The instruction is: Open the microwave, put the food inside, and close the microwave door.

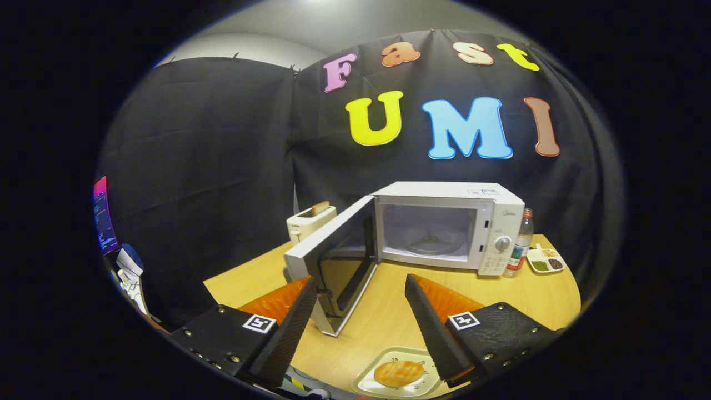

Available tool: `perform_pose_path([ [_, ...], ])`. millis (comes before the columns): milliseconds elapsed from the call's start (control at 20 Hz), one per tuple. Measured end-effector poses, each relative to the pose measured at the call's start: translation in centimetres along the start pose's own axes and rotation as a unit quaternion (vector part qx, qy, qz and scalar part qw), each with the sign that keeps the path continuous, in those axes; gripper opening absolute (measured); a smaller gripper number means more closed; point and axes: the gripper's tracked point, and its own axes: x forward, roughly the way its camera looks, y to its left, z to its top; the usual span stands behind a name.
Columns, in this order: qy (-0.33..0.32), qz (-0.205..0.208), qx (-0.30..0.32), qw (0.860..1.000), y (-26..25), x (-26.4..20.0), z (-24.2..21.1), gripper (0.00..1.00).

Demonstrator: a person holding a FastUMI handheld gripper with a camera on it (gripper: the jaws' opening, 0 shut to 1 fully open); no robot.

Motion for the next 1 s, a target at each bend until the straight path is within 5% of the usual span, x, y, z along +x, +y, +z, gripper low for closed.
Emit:
perform_pose_path([
  [350,0.082,-0.040,0.013,0.996,-4.5,-0.8,-8.4,0.97],
  [1000,0.208,-0.031,0.031,0.977,-5.1,-1.0,-18.8,0.98],
])
